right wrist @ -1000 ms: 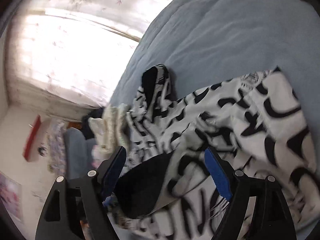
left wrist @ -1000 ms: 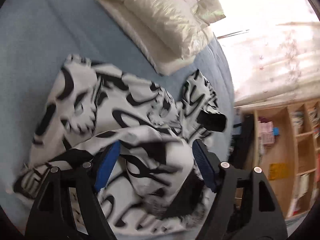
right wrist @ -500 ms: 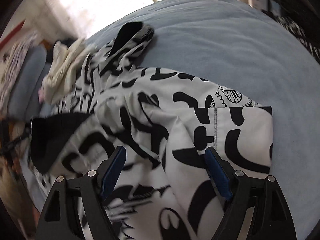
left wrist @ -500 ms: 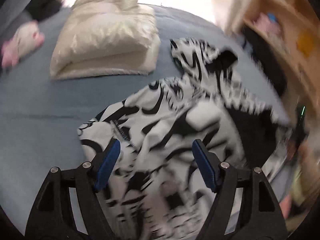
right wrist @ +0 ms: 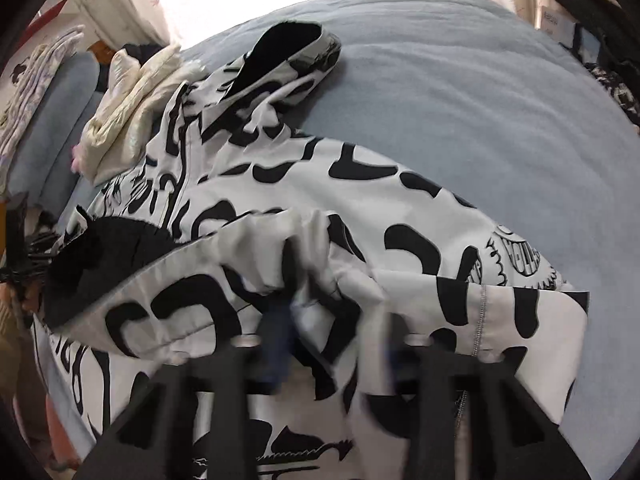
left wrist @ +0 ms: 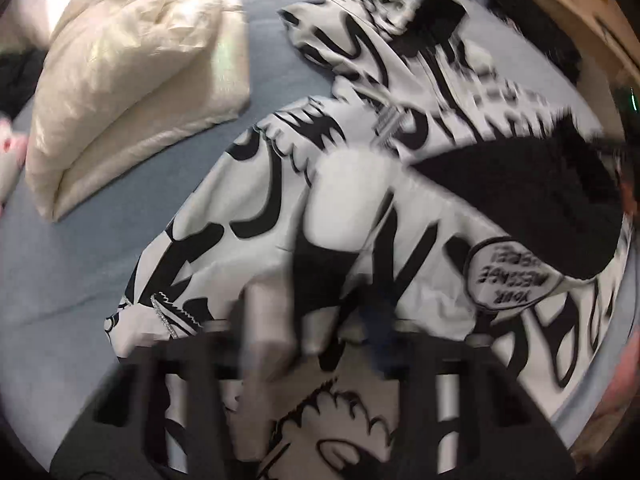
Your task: Fold large clothes
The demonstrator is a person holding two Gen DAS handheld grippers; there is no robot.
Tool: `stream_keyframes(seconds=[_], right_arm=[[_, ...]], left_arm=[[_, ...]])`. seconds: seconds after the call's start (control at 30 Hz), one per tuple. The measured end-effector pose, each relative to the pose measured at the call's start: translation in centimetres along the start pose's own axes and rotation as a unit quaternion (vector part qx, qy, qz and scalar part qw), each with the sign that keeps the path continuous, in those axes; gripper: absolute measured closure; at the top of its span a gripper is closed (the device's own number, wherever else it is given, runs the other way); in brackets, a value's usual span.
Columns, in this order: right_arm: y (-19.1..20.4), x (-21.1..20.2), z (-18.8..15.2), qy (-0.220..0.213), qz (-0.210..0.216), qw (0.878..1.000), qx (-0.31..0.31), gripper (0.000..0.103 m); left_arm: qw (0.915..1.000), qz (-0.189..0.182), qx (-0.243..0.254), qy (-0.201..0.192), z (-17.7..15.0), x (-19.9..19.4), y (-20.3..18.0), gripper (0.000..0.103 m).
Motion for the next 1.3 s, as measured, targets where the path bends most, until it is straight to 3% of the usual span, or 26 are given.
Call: stream_keyframes(seconds=[0.07,0.17,0.23,0.4,0.5,0.57,0.67,0.73,0.87,0.97,1.0,1.07,1.17,1.2,1.23,1.3], right_arm=[[0.1,-1.3,0.2,-0.031,-0.005,0.999,0.011,0.089],[-1.0,-3.5,1.0,-0.084,0.018,0.994,0.069,0.090],[-1.5,-3.7,1.9,-0.099,0.027,0.990,0.101,0.090],[-1.8,0.2,3.4,-0.074,-0.009,0.985,0.157,0.090],[-2.9,3.4,2.8,-0.032,-0.007,0.980,0.199,0.090],[-3.4,3.6,2.5,-0.037,0.014,0.975,0.217,0.087],[-3.9,3.5,2.4,-0.039,0.041,0.975,0.217,0.083],[-4.5,3.5,2.3,-0.039,0.065,0.971,0.226,0.080],[-5.6,3.3,1.6,-0.049,0.100,0.964,0.242,0.073],[-5.1,3.8,1.7,-0.055,0.105,0.965,0.236,0.070],[-5.1,3.9,1.8,-0.056,0.103,0.966,0.232,0.069],[-4.5,3.9,1.9,-0.055,0.092,0.970,0.218,0.069],[-4.0,3.9,2.0,-0.059,0.072,0.976,0.195,0.069],[-3.8,3.8,1.9,-0.061,0.066,0.978,0.188,0.069],[-3.5,3.6,1.9,-0.063,0.056,0.980,0.179,0.072],[-3.0,2.9,1.8,-0.069,0.028,0.983,0.166,0.092]], left_arm=[[0.9983,-0.013,-0.050,-0.025,0.3,-0.7,1.4,0.084],[0.9867,-0.040,-0.145,-0.063,0.2,-2.0,4.4,0.086],[0.9771,-0.017,-0.194,-0.086,0.3,-2.4,6.1,0.093],[0.9599,0.033,-0.261,-0.098,0.5,-1.2,8.8,0.093],[0.9565,0.005,-0.282,-0.076,0.6,0.5,9.5,0.093],[0.9557,-0.030,-0.284,-0.073,0.3,0.4,10.2,0.092],[0.9560,-0.061,-0.278,-0.072,-0.2,-0.3,10.9,0.078],[0.9529,-0.081,-0.282,-0.077,-0.4,-0.9,11.4,0.059],[0.9425,-0.148,-0.283,-0.097,-0.8,-1.9,11.3,0.053],[0.9523,-0.155,-0.249,-0.083,-0.9,-1.8,9.9,0.051],[0.9612,-0.138,-0.231,-0.061,-0.8,-0.9,9.2,0.051],[0.9712,-0.110,-0.210,-0.026,-0.7,0.7,7.9,0.051],[0.9764,-0.073,-0.202,-0.015,-0.5,2.2,6.7,0.051],[0.9771,-0.058,-0.203,-0.027,-0.3,2.1,6.2,0.061],[0.9778,-0.049,-0.200,-0.041,-0.2,1.9,5.6,0.082],[0.9804,-0.007,-0.189,-0.055,0.1,1.4,4.4,0.091]])
Point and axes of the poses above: each gripper's, at about its wrist camera, not at the fingertips, and x roughly the way its jaws point, y to its left, z to its top, the point moved 2 cm from there along x, roughly the way its jaws point, and after that the axes turned 2 degrees about -x, right-handed, at the moved point
